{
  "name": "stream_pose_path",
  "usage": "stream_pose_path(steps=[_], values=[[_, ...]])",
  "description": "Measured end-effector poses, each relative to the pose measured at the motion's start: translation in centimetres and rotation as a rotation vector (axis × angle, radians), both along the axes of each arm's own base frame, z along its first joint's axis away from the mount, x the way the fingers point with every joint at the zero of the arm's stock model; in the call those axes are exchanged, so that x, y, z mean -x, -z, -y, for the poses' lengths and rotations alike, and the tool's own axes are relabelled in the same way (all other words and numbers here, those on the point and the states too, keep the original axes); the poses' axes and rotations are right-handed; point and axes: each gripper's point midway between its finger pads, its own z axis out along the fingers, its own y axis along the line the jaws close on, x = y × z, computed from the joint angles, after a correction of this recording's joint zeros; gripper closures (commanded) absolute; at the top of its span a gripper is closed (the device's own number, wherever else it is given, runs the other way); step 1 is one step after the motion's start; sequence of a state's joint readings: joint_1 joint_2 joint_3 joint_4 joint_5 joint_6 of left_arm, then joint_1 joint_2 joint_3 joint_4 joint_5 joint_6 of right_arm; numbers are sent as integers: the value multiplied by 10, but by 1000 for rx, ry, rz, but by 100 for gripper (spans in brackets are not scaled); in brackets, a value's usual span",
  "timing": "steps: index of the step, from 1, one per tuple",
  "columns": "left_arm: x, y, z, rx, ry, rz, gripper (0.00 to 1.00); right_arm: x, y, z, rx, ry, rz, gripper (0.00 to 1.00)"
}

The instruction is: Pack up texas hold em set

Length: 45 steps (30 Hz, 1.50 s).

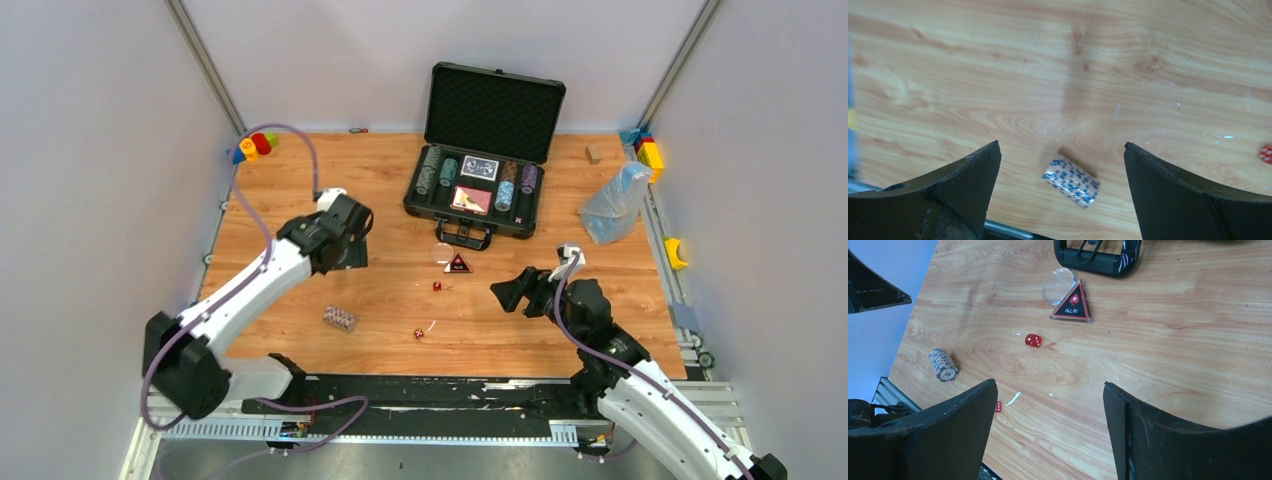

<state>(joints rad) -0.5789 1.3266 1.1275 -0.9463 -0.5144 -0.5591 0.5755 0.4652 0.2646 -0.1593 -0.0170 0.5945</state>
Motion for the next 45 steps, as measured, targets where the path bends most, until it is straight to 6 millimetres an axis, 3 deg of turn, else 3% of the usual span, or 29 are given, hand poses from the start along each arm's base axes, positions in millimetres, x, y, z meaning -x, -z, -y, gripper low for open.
stream_pose_path(steps=[5,9,13,16,23,27,32,34,37,45], values=[[43,23,-16,262,-339,113,0,1,3,1,0,0,-4,21],[65,41,-22,381,-580,111,0,1,3,0,-2,-1,-3,21],[74,59,-19,439,-702,83,1,2,1,0,-6,-3,2,21],[78,78,-14,462,-754,43,12,2,1,-1,-8,-8,2,21],[86,109,-1,500,-824,-50,15,3,5,0,-4,-10,-5,21],[85,114,7,538,-837,-70,34,3,5,0,-3,-10,-6,21],[83,122,9,539,-853,-76,45,3,6,0,-2,-10,-8,21],[82,125,10,540,-855,-75,60,3,6,0,-2,-10,-8,21],[78,127,13,543,-821,-77,96,3,7,0,-1,-9,-9,21],[55,116,25,384,-519,-127,100,3,8,-1,1,-9,-13,21]])
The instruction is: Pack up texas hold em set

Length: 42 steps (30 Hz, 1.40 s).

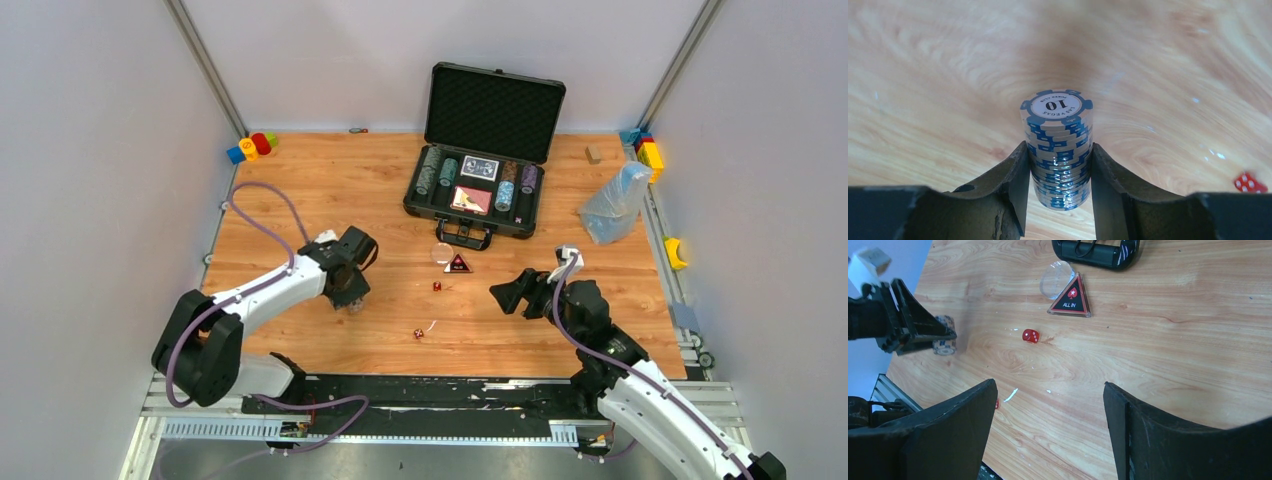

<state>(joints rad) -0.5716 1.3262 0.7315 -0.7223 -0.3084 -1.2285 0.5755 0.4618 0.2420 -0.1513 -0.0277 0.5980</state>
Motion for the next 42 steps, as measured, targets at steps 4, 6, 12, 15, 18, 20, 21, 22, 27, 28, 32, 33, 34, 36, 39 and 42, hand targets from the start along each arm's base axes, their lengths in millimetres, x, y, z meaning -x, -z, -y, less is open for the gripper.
stream_pose_path(steps=[4,6,12,15,18,20,21,22,27,28,32,33,34,36,39,42], values=[[-26,-29,23,-38,260,84,100,-1,4,0,8,0,-12,21],[-39,-43,38,-27,383,145,100,-1,5,-1,11,1,-16,21],[-54,-61,63,-3,626,228,100,-3,9,0,23,10,-28,21],[-69,-78,80,8,729,274,100,-4,9,0,23,11,-26,21],[-87,-94,102,38,814,347,100,-6,8,-1,19,12,-20,21],[-94,-101,113,55,860,383,100,-6,8,-1,19,13,-20,21],[-97,-103,117,59,877,390,100,-7,8,-1,21,13,-21,21],[-100,-105,121,60,894,396,100,-7,9,-1,22,14,-22,21],[-127,-110,144,58,949,411,100,-8,12,-1,25,17,-26,21],[-133,-111,148,56,955,415,100,-8,13,-1,27,19,-27,21],[-149,-111,161,55,976,423,100,-9,15,2,34,37,-26,21],[-154,-112,165,55,981,426,100,-10,15,3,35,42,-23,21],[-159,-113,168,56,984,429,100,-11,15,4,36,47,-22,21],[-170,-114,175,60,988,433,100,-12,14,5,36,55,-18,21],[-188,-114,188,78,999,440,100,-13,11,6,33,66,-6,20],[-201,-108,197,101,1006,431,100,-14,8,7,28,73,5,20]])
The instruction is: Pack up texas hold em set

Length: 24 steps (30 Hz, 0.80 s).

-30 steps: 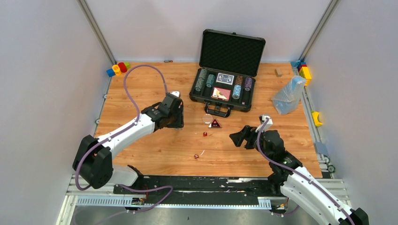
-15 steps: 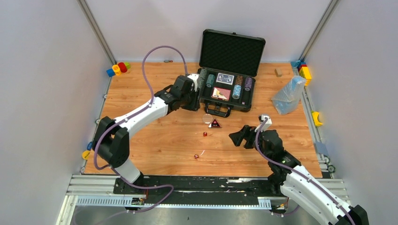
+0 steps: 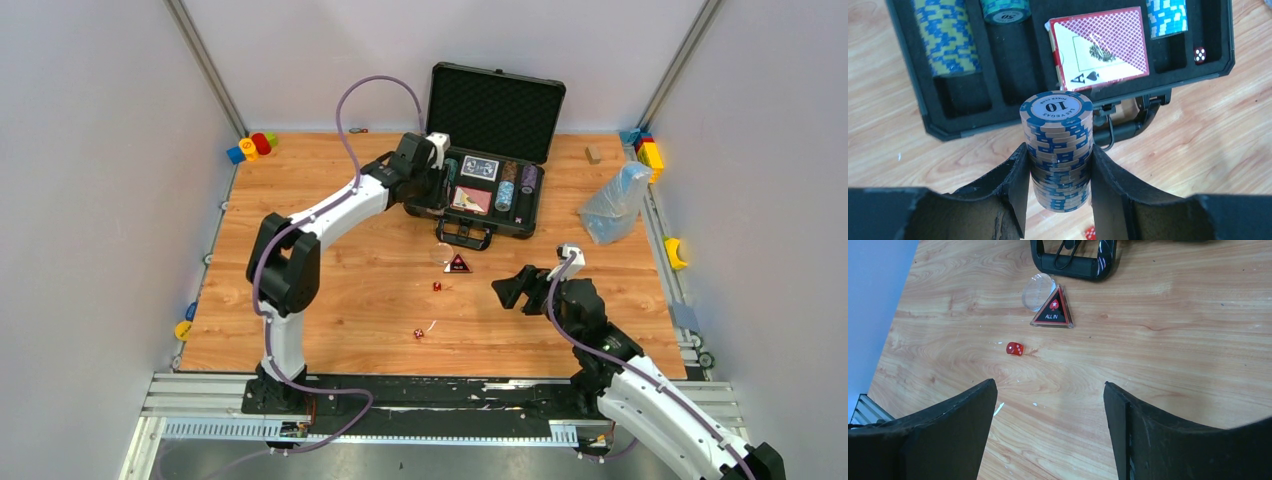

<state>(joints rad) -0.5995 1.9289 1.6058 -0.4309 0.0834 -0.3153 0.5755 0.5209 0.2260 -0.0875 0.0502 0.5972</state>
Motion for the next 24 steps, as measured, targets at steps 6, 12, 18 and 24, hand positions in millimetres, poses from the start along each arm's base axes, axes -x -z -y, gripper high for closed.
stream_pose_path(steps=[6,12,18,24], values=[[-27,22,19,1,16,-43,100,-1,-1,1,-1,5,5,20],[-42,42,17,-57,-26,-104,100,-1,-1,2,1,10,5,20],[-41,48,6,-83,-49,-166,100,-1,0,2,3,12,3,20],[-59,49,9,-38,-46,-200,100,-1,3,2,10,11,-8,20]])
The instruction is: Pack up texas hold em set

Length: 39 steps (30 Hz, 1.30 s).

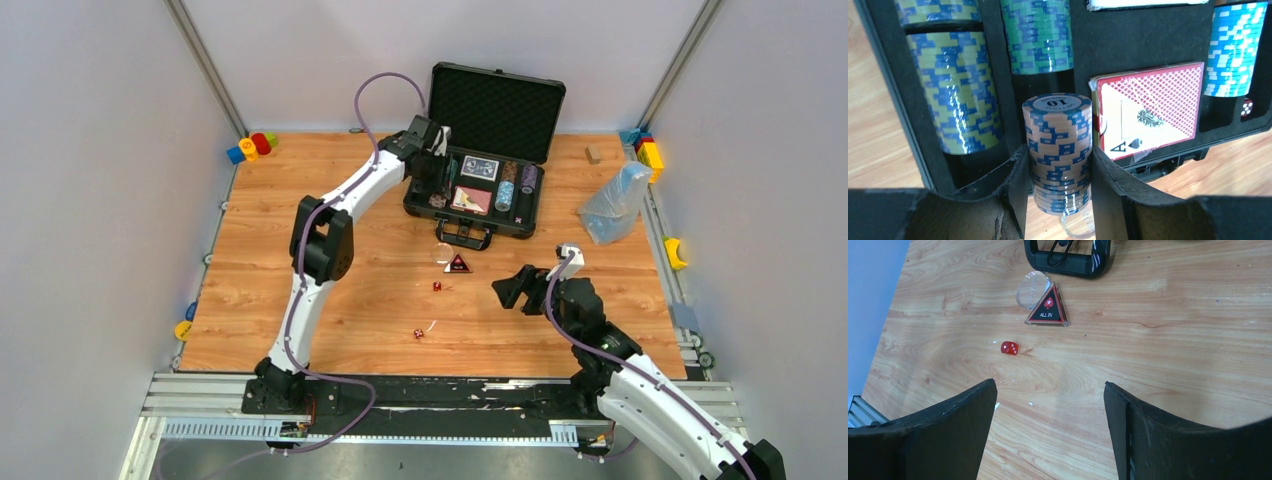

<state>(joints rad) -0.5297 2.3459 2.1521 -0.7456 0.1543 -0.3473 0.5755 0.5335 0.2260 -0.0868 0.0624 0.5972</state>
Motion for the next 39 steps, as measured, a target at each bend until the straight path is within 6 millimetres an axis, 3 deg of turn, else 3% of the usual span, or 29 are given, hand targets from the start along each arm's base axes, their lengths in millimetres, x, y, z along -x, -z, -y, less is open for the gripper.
stream_pose_path(steps=[15,32,35,39], values=[[-22,8,6,207,-17,-135,100,0,1,0,2,1,-2,20],[-49,12,13,191,-99,-31,100,0,5,0,12,1,-18,20],[-52,13,13,189,-103,-17,93,0,5,0,12,1,-18,20],[-54,12,14,189,-104,-13,65,0,7,0,15,1,-22,21]])
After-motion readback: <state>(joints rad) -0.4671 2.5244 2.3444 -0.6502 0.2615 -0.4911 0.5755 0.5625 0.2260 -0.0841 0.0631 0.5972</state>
